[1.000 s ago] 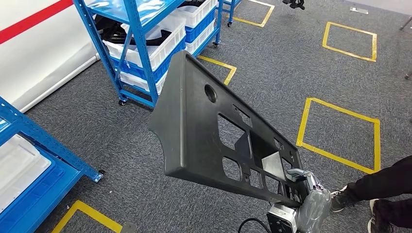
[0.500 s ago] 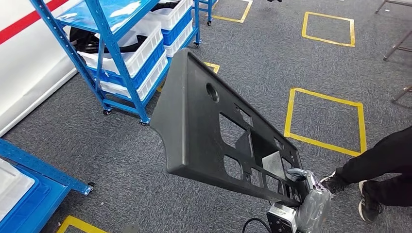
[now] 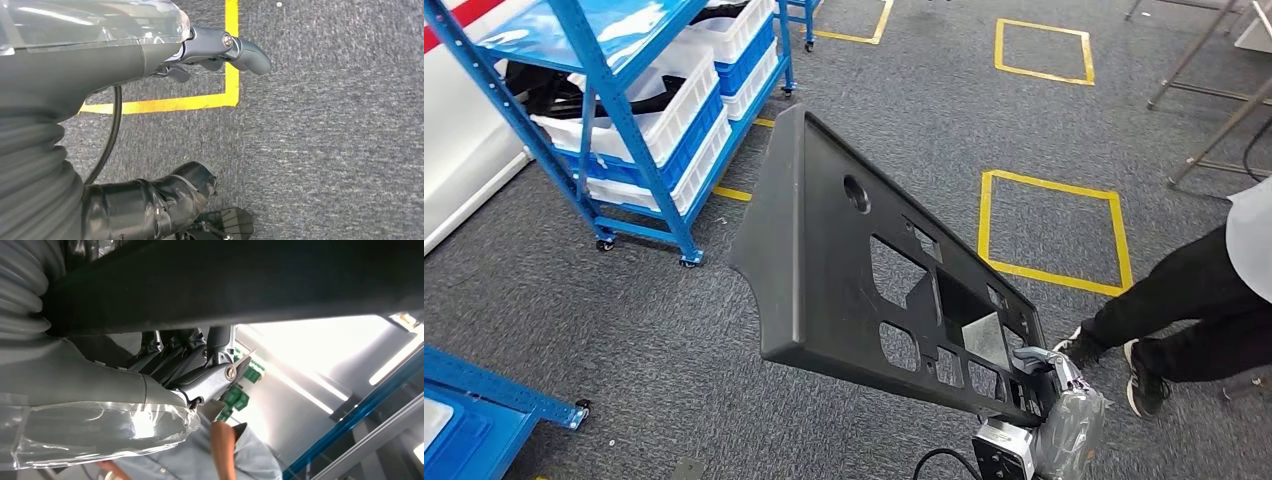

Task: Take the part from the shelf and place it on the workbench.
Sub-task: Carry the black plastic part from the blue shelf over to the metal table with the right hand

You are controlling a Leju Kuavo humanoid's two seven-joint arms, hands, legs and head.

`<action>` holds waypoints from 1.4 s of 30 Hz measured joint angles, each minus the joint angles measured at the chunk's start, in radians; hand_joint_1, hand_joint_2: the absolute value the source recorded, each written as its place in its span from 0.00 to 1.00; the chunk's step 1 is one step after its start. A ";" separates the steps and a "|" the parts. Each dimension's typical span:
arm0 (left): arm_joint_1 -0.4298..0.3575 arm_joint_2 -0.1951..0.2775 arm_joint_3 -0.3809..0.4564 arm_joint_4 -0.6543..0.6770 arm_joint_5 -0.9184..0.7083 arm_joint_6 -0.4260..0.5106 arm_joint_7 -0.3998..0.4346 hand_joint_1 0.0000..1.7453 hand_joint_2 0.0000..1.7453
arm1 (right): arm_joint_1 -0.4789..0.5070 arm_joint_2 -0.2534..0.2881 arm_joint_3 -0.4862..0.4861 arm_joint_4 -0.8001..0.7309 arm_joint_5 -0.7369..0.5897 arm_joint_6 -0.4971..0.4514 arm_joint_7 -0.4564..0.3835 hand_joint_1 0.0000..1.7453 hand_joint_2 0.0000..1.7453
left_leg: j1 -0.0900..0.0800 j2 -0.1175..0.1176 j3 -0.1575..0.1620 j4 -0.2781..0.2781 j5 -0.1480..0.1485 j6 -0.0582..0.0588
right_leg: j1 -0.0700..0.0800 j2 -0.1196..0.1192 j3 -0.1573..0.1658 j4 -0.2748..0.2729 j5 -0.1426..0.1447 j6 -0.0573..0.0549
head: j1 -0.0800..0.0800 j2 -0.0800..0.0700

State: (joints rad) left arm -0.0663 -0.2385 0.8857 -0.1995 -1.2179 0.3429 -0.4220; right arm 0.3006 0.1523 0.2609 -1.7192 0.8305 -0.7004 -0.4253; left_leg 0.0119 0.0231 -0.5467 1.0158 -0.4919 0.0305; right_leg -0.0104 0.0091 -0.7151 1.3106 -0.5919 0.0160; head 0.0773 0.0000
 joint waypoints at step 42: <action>-0.002 0.000 0.010 0.000 0.000 0.001 0.000 0.00 1.00 | 0.009 0.001 0.000 0.000 -0.002 0.000 -0.005 1.00 1.00 | -0.001 0.004 -0.031 0.105 -0.079 -0.035 | 0.007 -0.016 0.153 -0.303 0.123 -0.051 | -0.002 0.000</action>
State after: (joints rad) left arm -0.0682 -0.2380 0.8961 -0.1995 -1.2182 0.3443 -0.4222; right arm 0.3094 0.1533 0.2607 -1.7191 0.8281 -0.7009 -0.4307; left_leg 0.0111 0.0274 -0.5781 1.1212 -0.5710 -0.0047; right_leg -0.0034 -0.0071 -0.5619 1.0081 -0.4690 -0.0354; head 0.0754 -0.0003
